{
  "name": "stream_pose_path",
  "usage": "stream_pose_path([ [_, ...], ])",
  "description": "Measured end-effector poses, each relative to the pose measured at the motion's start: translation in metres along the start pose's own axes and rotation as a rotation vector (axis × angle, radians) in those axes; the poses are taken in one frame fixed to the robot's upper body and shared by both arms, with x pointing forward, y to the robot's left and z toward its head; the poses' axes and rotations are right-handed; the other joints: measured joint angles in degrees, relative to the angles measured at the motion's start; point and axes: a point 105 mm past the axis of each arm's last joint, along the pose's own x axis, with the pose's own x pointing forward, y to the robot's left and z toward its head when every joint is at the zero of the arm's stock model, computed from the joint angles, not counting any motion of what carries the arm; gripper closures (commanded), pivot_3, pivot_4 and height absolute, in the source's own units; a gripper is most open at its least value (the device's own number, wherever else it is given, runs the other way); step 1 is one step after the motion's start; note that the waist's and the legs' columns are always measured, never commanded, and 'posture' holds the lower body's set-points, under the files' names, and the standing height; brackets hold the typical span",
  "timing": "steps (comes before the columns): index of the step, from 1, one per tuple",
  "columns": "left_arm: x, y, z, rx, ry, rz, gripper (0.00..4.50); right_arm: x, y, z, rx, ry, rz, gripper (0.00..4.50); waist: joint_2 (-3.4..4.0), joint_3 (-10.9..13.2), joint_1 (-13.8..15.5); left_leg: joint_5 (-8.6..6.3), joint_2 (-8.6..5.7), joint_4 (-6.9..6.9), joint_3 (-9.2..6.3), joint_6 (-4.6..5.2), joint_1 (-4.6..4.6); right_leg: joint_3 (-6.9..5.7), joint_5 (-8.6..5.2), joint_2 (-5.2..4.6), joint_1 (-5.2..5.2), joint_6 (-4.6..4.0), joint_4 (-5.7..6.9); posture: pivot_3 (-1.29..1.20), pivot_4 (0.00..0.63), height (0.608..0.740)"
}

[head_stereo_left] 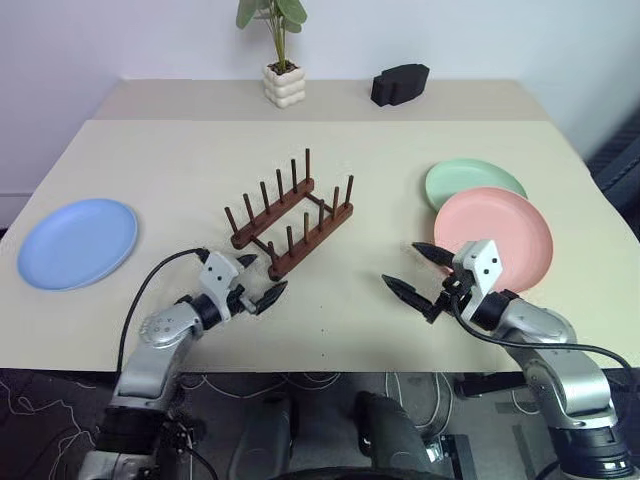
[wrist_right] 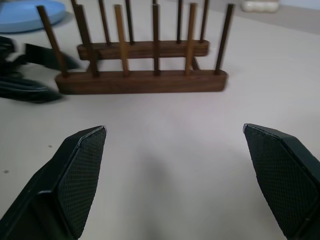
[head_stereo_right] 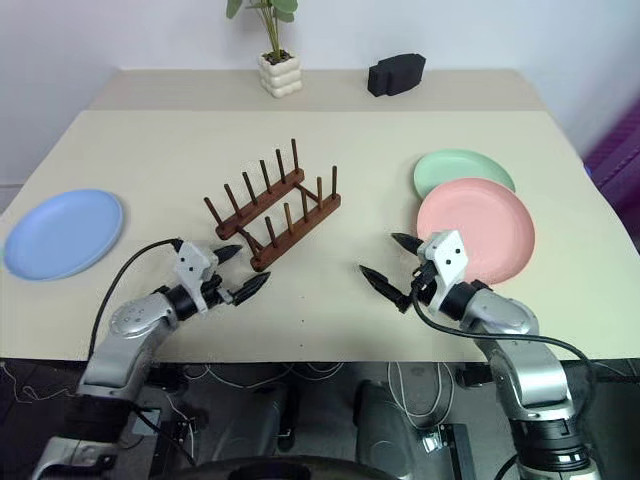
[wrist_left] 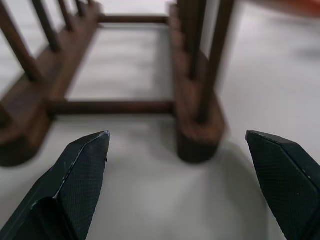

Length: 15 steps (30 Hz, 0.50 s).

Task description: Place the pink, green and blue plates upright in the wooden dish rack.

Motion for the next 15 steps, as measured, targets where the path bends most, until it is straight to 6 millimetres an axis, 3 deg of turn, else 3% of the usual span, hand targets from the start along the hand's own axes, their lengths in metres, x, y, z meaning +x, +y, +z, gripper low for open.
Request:
stream_pose_path([
  [2, 0.006, -0.001, 0.001, -0.006, -0.013, 0.003, 0.81, 0.000, 0.005, 0.002, -0.003, -0.005, 0.008, 0.00, 0.04, -0.04, 0.02, 0.00, 0.00, 0.00, -0.02, 0.00, 0.02, -0.01, 0.00, 0.00, 0.01, 0.01, 0.00, 0.00, 0.150, 0.736],
  [8, 0.023, -0.010, 0.003, -0.027, -0.039, -0.005, 3.70, 0.007, 0.030, -0.006, 0.051, 0.008, 0.064, 0.00, 0.37, -0.34, 0.04, 0.00, -0.04, 0.04, -0.03, 0.00, 0.06, -0.02, -0.06, -0.01, 0.10, 0.09, -0.01, 0.00, 0.150, 0.736],
  [15, 0.030, -0.013, 0.004, 0.017, -0.030, -0.086, 3.74, 0.005, 0.037, -0.007, 0.056, 0.008, 0.047, 0.00, 0.44, -0.42, -0.01, 0.00, -0.05, 0.04, -0.04, 0.00, 0.05, -0.05, -0.09, 0.00, 0.10, 0.13, -0.02, 0.00, 0.150, 0.736],
])
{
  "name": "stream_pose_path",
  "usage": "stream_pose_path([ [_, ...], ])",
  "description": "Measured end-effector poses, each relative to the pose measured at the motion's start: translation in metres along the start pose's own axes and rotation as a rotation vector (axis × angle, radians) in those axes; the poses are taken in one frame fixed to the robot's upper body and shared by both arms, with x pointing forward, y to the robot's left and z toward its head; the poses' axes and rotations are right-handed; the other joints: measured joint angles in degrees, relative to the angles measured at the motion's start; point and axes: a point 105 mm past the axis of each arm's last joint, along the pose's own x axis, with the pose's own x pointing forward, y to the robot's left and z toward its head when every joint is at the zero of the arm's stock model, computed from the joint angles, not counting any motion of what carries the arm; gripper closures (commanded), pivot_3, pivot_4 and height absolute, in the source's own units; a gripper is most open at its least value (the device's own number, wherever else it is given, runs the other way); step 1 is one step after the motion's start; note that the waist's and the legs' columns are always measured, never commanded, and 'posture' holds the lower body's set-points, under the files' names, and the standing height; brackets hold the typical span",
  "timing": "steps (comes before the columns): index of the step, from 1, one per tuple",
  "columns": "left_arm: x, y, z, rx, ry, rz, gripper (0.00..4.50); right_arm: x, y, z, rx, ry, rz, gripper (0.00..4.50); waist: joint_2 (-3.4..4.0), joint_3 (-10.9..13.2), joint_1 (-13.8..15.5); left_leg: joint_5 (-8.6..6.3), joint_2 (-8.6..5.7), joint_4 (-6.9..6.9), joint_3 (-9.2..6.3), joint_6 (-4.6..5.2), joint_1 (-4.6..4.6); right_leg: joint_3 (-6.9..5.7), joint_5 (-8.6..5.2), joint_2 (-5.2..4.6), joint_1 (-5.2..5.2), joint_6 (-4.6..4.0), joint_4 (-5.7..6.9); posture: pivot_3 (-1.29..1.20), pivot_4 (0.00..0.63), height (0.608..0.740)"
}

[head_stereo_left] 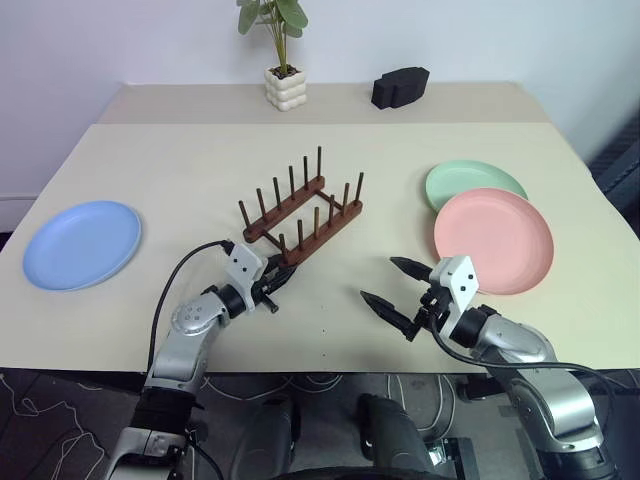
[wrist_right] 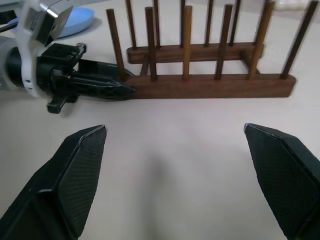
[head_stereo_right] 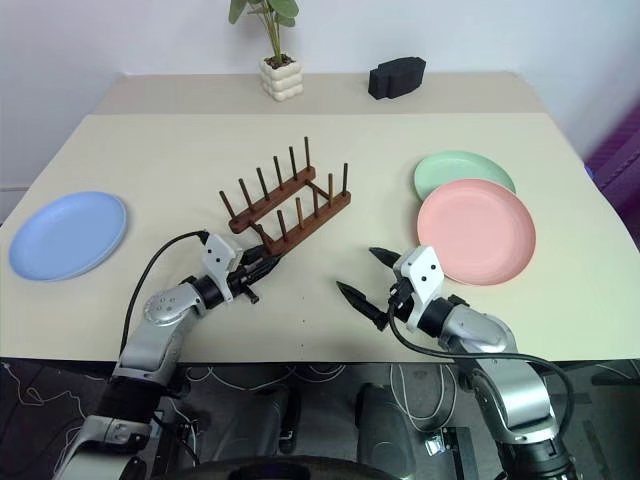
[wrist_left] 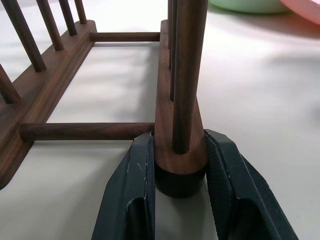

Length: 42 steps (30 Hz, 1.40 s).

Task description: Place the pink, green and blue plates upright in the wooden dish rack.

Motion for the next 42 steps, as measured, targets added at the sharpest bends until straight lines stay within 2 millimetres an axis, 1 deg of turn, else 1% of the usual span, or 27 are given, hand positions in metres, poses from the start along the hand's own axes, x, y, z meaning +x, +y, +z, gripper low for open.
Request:
stream_pose_path([
  [2, 0.004, 0.000, 0.001, 0.011, 0.004, -0.039, 3.74, -0.002, 0.001, -0.003, 0.009, 0.009, -0.009, 0.00, -0.01, 0.00, -0.01, 0.00, 0.01, 0.01, -0.01, 0.00, 0.00, 0.00, 0.00, 0.00, 0.00, 0.01, 0.00, 0.00, 0.150, 0.736],
  [4, 0.011, -0.001, 0.007, 0.048, 0.018, -0.139, 3.74, -0.004, 0.001, -0.005, 0.015, 0.019, -0.015, 0.00, -0.03, 0.00, 0.16, 0.00, -0.03, 0.09, -0.07, 0.00, -0.08, -0.10, 0.00, 0.04, -0.02, 0.00, 0.00, 0.00, 0.150, 0.736],
  [8, 0.028, -0.009, 0.023, 0.120, 0.044, -0.394, 3.74, -0.007, 0.002, -0.005, 0.017, 0.022, -0.021, 0.00, -0.06, 0.01, -0.21, -0.06, -0.07, 0.20, -0.03, 0.10, -0.22, -0.11, 0.03, 0.02, -0.07, -0.05, -0.02, 0.00, 0.150, 0.736],
  [11, 0.031, -0.014, 0.024, 0.126, 0.052, -0.519, 3.74, -0.009, 0.002, -0.008, 0.023, 0.029, -0.035, 0.00, -0.10, 0.04, -0.54, -0.11, -0.04, 0.20, -0.02, 0.19, -0.22, -0.11, 0.06, 0.06, -0.13, -0.09, 0.01, 0.00, 0.150, 0.736],
  [14, 0.036, -0.013, 0.030, 0.151, 0.071, -0.625, 3.74, -0.010, 0.000, -0.008, 0.023, 0.029, -0.050, 0.00, -0.11, 0.04, -0.34, -0.11, -0.05, 0.23, -0.03, 0.19, -0.24, -0.12, 0.04, 0.10, -0.15, -0.06, 0.02, 0.00, 0.150, 0.736],
  [18, 0.040, -0.006, 0.028, 0.180, 0.087, -0.653, 3.74, -0.014, 0.001, -0.008, 0.025, 0.029, -0.077, 0.00, -0.14, 0.04, -0.21, -0.12, -0.05, 0.27, -0.03, 0.20, -0.29, -0.11, 0.04, 0.06, -0.14, -0.05, -0.02, 0.00, 0.150, 0.736],
  [23, 0.039, -0.001, 0.022, 0.175, 0.092, -0.661, 3.74, -0.019, 0.002, -0.009, 0.027, 0.034, -0.097, 0.00, -0.21, 0.06, -0.31, -0.14, -0.02, 0.32, -0.04, 0.24, -0.28, -0.12, 0.03, 0.07, -0.14, -0.03, 0.01, 0.00, 0.150, 0.736],
  [32, 0.037, 0.003, 0.016, 0.187, 0.097, -0.655, 3.74, -0.018, 0.002, -0.007, 0.020, 0.030, -0.092, 0.00, -0.25, 0.04, -0.38, -0.15, -0.01, 0.33, -0.04, 0.26, -0.28, -0.11, 0.04, 0.08, -0.14, -0.03, 0.02, 0.00, 0.150, 0.736],
  [34, 0.037, 0.004, 0.016, 0.187, 0.098, -0.653, 2.69, -0.018, 0.002, -0.007, 0.019, 0.029, -0.091, 0.00, -0.26, 0.03, -0.40, -0.15, 0.00, 0.33, -0.04, 0.26, -0.27, -0.11, 0.04, 0.08, -0.14, -0.03, 0.03, 0.00, 0.150, 0.736],
  [35, 0.035, 0.005, 0.012, 0.182, 0.117, -0.647, 2.35, -0.018, 0.002, -0.007, 0.018, 0.028, -0.091, 0.00, -0.25, 0.03, -0.45, -0.16, -0.01, 0.33, -0.03, 0.26, -0.27, -0.11, 0.04, 0.08, -0.14, -0.03, 0.03, 0.00, 0.150, 0.736],
  [39, 0.034, 0.008, 0.010, 0.182, 0.126, -0.633, 0.31, -0.017, 0.001, -0.005, 0.012, 0.025, -0.086, 0.00, -0.26, 0.03, -0.33, -0.16, 0.00, 0.35, -0.04, 0.27, -0.27, -0.11, 0.04, 0.08, -0.13, -0.02, 0.05, 0.00, 0.150, 0.736],
  [40, 0.033, 0.010, 0.010, 0.186, 0.127, -0.624, 0.05, -0.017, 0.002, -0.005, 0.012, 0.025, -0.084, 0.00, -0.26, 0.03, -0.32, -0.16, 0.00, 0.36, -0.04, 0.27, -0.27, -0.11, 0.04, 0.08, -0.13, -0.02, 0.04, 0.00, 0.150, 0.736],
  [42, 0.032, 0.014, 0.009, 0.184, 0.130, -0.596, 0.05, -0.017, 0.002, -0.005, 0.012, 0.025, -0.082, 0.00, -0.26, 0.03, -0.32, -0.16, 0.00, 0.36, -0.04, 0.27, -0.27, -0.11, 0.04, 0.07, -0.13, -0.02, 0.04, 0.00, 0.150, 0.736],
])
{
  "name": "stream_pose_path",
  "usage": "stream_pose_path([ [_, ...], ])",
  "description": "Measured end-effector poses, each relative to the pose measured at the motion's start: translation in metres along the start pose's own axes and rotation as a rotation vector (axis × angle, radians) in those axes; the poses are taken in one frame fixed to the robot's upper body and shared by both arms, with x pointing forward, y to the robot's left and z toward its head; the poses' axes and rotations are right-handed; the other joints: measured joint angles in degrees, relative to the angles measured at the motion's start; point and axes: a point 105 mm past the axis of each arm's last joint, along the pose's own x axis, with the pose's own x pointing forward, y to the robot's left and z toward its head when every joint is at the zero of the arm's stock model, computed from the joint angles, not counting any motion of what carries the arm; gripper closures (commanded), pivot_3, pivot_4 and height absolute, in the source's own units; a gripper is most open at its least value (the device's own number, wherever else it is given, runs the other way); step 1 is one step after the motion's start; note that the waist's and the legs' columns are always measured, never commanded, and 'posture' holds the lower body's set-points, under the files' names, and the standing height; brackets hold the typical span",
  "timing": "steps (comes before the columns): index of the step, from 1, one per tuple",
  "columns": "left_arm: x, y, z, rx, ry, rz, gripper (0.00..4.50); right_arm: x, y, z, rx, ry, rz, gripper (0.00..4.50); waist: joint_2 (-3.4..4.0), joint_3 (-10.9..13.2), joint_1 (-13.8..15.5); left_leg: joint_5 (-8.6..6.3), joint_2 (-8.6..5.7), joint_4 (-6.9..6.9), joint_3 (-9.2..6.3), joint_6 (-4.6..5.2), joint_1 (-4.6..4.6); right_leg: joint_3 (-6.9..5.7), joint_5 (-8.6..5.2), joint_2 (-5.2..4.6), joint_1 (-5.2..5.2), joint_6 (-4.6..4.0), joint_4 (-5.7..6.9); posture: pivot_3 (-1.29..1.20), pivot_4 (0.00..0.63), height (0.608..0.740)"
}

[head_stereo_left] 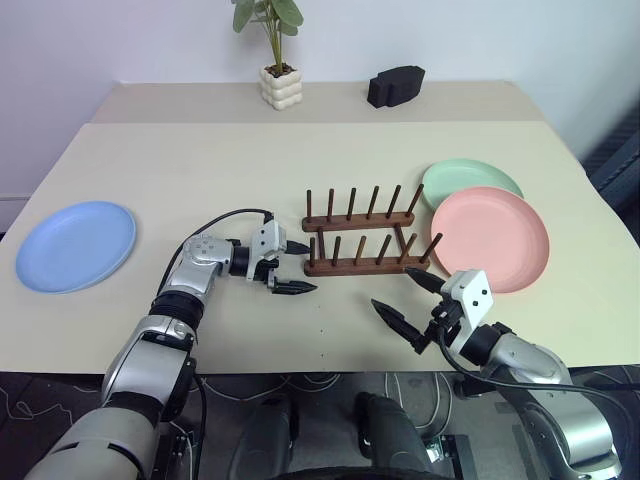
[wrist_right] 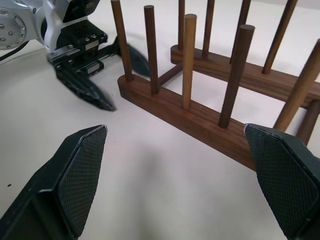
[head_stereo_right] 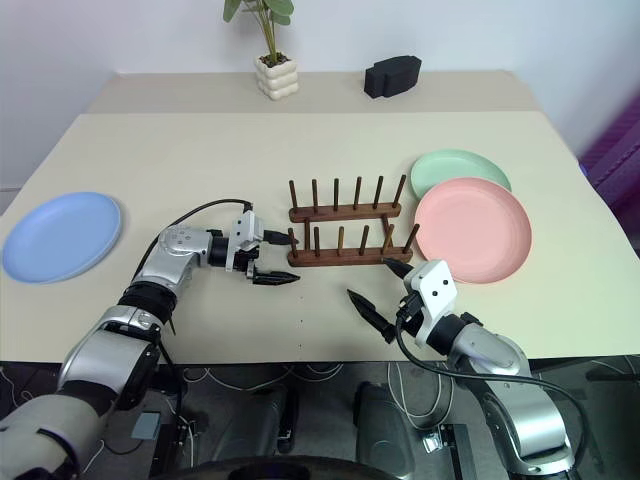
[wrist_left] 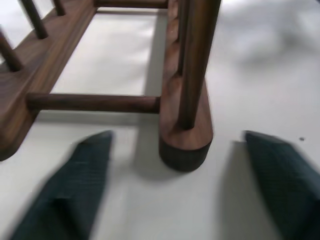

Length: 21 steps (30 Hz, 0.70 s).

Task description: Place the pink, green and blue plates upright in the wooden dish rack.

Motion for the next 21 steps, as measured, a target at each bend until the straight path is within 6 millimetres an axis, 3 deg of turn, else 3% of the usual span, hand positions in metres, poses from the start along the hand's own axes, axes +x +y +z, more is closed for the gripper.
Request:
stream_pose_path([
  [2, -0.004, 0.004, -0.001, -0.014, -0.001, 0.038, 0.05, 0.000, 0.000, 0.000, -0.002, 0.002, 0.001, 0.00, 0.00, 0.00, -0.06, 0.00, 0.01, 0.00, 0.00, 0.00, 0.00, 0.00, 0.00, 0.01, 0.00, 0.00, 0.01, 0.00, 0.150, 0.736],
  [4, -0.008, 0.006, -0.002, -0.028, 0.003, 0.069, 0.00, -0.001, -0.001, -0.001, -0.002, 0.009, -0.001, 0.55, 0.00, 0.00, -0.10, 0.00, 0.02, 0.00, 0.00, 0.01, 0.01, 0.00, 0.00, 0.01, 0.00, 0.00, 0.02, 0.00, 0.150, 0.736],
  [6, -0.014, 0.005, -0.005, -0.046, 0.002, 0.111, 0.50, -0.004, -0.004, -0.003, 0.001, 0.021, -0.015, 1.37, 0.00, 0.00, -0.22, -0.02, 0.10, 0.00, 0.01, 0.03, 0.01, 0.01, 0.01, 0.00, 0.00, -0.01, 0.03, 0.00, 0.150, 0.736],
  [7, -0.018, 0.005, -0.006, -0.060, -0.002, 0.135, 0.82, -0.006, -0.006, -0.003, -0.001, 0.030, -0.022, 1.86, 0.01, 0.00, -0.34, -0.02, 0.11, -0.01, 0.00, 0.03, 0.02, 0.02, 0.01, 0.00, 0.00, -0.01, 0.03, 0.00, 0.150, 0.736],
  [12, -0.041, -0.009, -0.012, -0.150, -0.009, 0.204, 3.39, -0.014, -0.016, -0.010, -0.018, 0.088, -0.060, 4.46, 0.04, -0.03, -0.43, -0.05, 0.15, -0.02, 0.00, 0.08, 0.05, 0.03, 0.00, -0.01, 0.00, -0.03, 0.05, 0.00, 0.150, 0.736],
  [14, -0.045, -0.021, -0.013, -0.178, -0.006, 0.193, 4.37, -0.017, -0.021, -0.012, -0.032, 0.108, -0.073, 4.50, 0.05, -0.03, -0.35, -0.05, 0.15, -0.02, -0.01, 0.08, 0.05, 0.05, 0.00, -0.05, 0.00, -0.04, 0.03, 0.00, 0.150, 0.736],
  [18, -0.044, -0.042, -0.010, -0.209, 0.010, 0.149, 4.45, -0.020, -0.029, -0.017, -0.060, 0.160, -0.092, 4.50, 0.05, -0.03, 0.08, -0.05, 0.14, -0.01, 0.00, 0.07, 0.03, 0.04, -0.01, -0.06, 0.00, -0.03, -0.01, 0.00, 0.150, 0.736],
  [21, -0.032, -0.054, -0.005, -0.211, 0.013, 0.111, 4.45, -0.018, -0.036, -0.023, -0.085, 0.208, -0.108, 4.50, 0.05, -0.03, 0.13, -0.05, 0.12, -0.01, 0.01, 0.07, 0.01, 0.05, -0.04, -0.10, 0.00, 0.00, -0.05, 0.00, 0.150, 0.736],
])
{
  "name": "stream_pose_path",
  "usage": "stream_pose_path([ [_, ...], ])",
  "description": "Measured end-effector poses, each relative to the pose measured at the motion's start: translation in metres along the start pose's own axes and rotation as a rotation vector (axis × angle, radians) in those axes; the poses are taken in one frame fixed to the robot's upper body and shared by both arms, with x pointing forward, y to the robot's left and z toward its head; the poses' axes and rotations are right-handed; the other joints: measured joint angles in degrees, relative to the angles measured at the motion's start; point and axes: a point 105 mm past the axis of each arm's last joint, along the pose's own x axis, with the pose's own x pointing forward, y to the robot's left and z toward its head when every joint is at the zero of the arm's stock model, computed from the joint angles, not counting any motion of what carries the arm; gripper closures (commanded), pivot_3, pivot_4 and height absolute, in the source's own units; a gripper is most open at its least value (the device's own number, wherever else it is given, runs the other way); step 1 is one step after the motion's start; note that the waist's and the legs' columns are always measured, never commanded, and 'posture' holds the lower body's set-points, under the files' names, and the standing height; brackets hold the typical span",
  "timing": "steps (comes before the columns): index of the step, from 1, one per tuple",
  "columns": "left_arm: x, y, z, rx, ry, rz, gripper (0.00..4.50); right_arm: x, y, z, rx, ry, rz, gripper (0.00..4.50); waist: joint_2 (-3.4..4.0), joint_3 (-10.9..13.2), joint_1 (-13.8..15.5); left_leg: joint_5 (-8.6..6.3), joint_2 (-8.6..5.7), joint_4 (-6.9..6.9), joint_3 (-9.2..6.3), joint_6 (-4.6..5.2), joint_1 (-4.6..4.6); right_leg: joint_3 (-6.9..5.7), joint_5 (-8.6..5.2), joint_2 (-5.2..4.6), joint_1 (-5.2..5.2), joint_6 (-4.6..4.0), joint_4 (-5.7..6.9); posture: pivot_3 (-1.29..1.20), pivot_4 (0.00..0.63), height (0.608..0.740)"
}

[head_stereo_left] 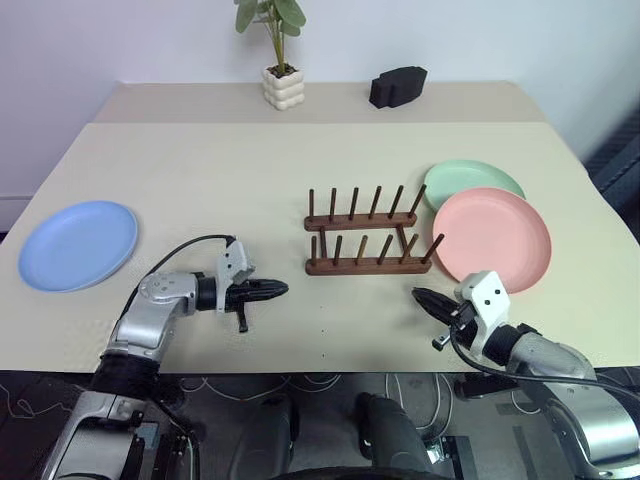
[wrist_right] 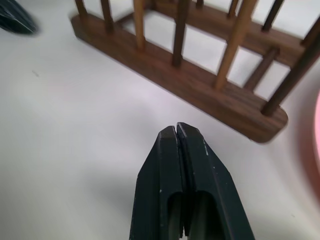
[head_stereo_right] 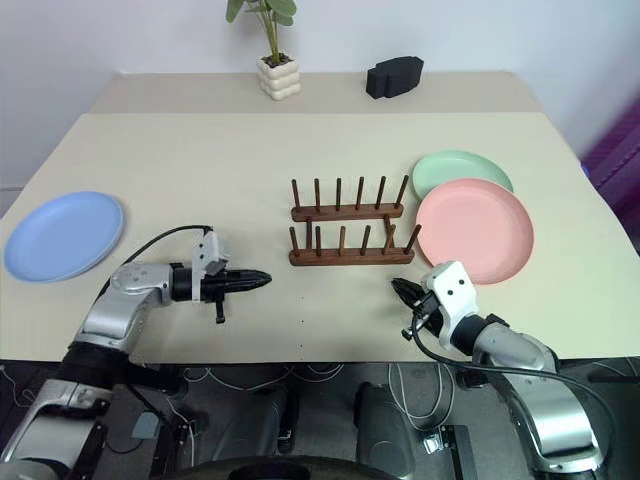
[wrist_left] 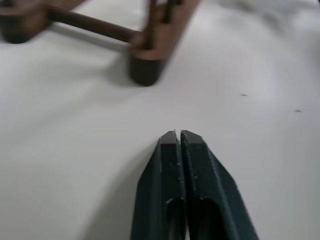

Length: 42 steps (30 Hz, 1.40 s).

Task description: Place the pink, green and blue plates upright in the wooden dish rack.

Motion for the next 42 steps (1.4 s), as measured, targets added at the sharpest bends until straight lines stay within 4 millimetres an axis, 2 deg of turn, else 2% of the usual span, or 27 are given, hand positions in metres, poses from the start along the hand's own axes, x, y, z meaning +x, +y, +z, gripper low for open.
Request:
stream_pose_path([
  [4, 0.023, -0.012, 0.006, 0.025, -0.020, -0.010, 4.45, 0.008, -0.006, -0.008, -0.040, 0.051, -0.022, 4.50, 0.00, 0.00, -0.03, 0.00, -0.02, 0.00, 0.03, 0.00, -0.01, 0.00, 0.01, 0.01, -0.01, -0.02, 0.00, 0.00, 0.150, 0.736],
  [10, 0.044, -0.003, 0.015, 0.069, -0.061, 0.112, 4.45, 0.022, -0.020, -0.010, -0.097, 0.083, -0.068, 4.50, -0.01, 0.00, -0.05, 0.00, -0.06, 0.05, 0.04, 0.00, -0.01, 0.00, 0.03, 0.02, 0.00, -0.01, 0.02, 0.00, 0.150, 0.736],
  [17, 0.047, 0.008, 0.017, 0.079, -0.073, 0.206, 4.45, 0.040, -0.034, -0.004, -0.150, 0.069, -0.098, 4.50, -0.01, 0.00, -0.18, 0.00, -0.11, 0.04, 0.05, 0.00, 0.00, -0.01, 0.04, 0.07, 0.00, -0.01, 0.04, 0.00, 0.150, 0.736],
  [29, 0.056, 0.033, 0.024, 0.086, -0.100, 0.338, 4.45, 0.057, -0.047, 0.002, -0.189, 0.041, -0.131, 4.50, -0.01, 0.00, -0.16, 0.01, -0.19, 0.06, 0.04, 0.00, 0.00, 0.00, 0.08, 0.07, 0.01, -0.03, 0.06, 0.00, 0.150, 0.736],
  [42, 0.058, 0.039, 0.025, 0.083, -0.118, 0.367, 4.45, 0.069, -0.051, 0.006, -0.191, 0.014, -0.151, 4.50, 0.00, 0.00, -0.18, 0.01, -0.21, 0.06, 0.04, 0.00, 0.00, 0.00, 0.09, 0.07, 0.01, -0.03, 0.08, 0.00, 0.150, 0.736],
])
